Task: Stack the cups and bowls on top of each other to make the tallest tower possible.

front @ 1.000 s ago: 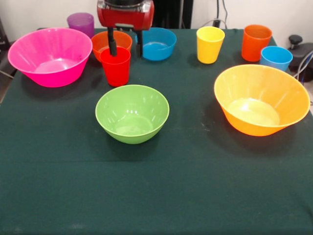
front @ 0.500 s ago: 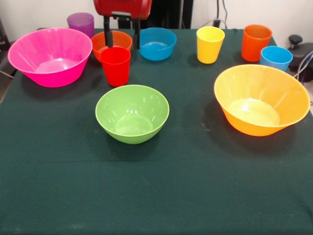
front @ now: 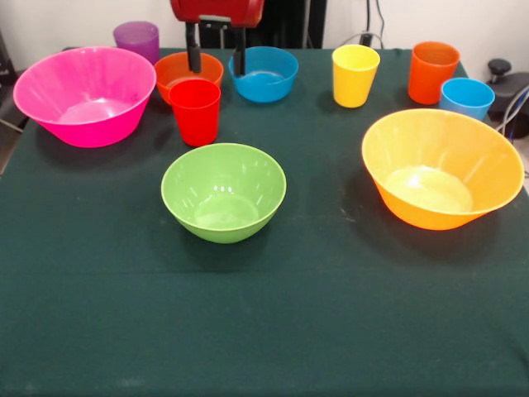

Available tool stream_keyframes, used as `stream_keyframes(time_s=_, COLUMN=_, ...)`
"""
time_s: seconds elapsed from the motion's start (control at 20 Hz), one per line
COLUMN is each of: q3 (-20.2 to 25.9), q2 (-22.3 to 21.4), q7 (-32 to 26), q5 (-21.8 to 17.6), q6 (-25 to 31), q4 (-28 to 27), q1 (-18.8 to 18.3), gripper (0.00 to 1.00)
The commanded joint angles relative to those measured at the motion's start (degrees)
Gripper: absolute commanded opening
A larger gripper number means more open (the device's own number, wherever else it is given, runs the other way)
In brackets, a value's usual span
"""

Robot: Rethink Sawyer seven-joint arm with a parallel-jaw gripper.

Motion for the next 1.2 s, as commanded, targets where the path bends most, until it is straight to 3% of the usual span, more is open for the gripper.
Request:
stream_keyframes(time_s=0.05, q3=2.82, q2=-0.11, q7=0.13, q5=-0.33, q6=-0.35, q4=5.14, q1=0.38, gripper=1.00)
stream_keyframes(time_s=0.65, q3=3.08, q2=-0.12, q7=-0.79, q5=-0.93, q6=-1.32, q4=6.11, q1=-0.93, gripper=1.00)
stream_keyframes(time_s=1.2, q3=2.54, q2=3.60, q7=-1.36, q5=-3.37, q6=-4.86, q4=5.03, q1=-2.12, gripper=1.00)
